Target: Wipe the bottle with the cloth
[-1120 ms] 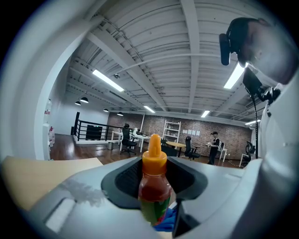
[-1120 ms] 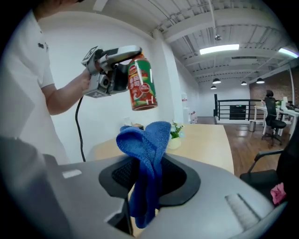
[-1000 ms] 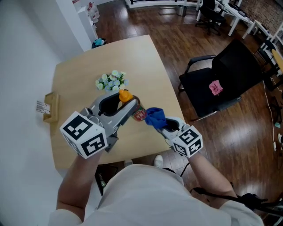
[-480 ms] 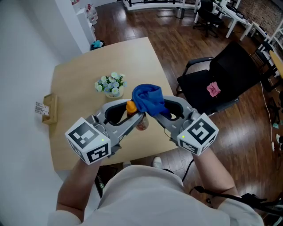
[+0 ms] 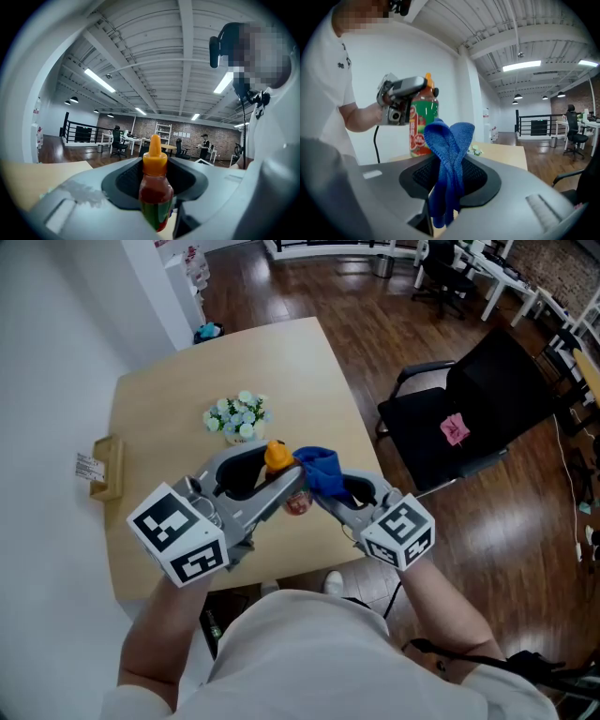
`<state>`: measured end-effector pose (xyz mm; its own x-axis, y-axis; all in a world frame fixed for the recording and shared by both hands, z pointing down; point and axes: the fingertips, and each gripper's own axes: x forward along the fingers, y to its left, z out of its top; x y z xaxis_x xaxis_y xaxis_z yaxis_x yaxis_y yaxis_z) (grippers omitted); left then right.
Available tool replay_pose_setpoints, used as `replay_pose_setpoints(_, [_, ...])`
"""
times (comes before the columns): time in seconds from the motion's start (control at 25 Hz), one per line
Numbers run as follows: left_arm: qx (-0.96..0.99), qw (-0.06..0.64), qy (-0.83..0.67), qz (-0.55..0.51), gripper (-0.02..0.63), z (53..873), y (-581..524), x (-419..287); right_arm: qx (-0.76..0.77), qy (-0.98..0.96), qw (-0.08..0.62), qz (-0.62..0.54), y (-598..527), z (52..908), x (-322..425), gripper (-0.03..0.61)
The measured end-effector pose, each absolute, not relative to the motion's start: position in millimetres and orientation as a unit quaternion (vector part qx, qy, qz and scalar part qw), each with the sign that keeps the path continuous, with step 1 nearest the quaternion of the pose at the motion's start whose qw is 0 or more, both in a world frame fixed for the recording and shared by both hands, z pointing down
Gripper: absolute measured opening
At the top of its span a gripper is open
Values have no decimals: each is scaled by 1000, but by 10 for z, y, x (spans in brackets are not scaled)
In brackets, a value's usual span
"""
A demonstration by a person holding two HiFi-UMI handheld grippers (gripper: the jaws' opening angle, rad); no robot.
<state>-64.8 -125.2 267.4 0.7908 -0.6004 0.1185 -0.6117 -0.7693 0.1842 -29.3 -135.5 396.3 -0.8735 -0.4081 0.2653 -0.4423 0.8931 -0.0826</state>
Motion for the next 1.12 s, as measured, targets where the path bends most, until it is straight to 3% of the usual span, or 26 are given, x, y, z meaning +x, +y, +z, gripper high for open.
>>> replay_pose_setpoints(0.32, [941, 102, -321, 16, 160, 2564, -1279, -664, 242, -947, 180, 111, -1361, 4563, -66, 121])
replay_pose_setpoints(0.64, [938, 110, -329, 23, 160, 2695, -1349, -694, 273, -959, 61, 42, -1306, 3316, 39, 121])
replay_pose_setpoints(0.76, [937, 110, -331, 22, 160, 2686, -1379, -694, 259, -965, 46, 21, -1142, 3135, -94, 121])
replay_pose_setpoints(1.12, [934, 110, -340, 20, 160, 2639, -1469, -756, 261, -956, 124, 47, -1075, 3887, -104, 121])
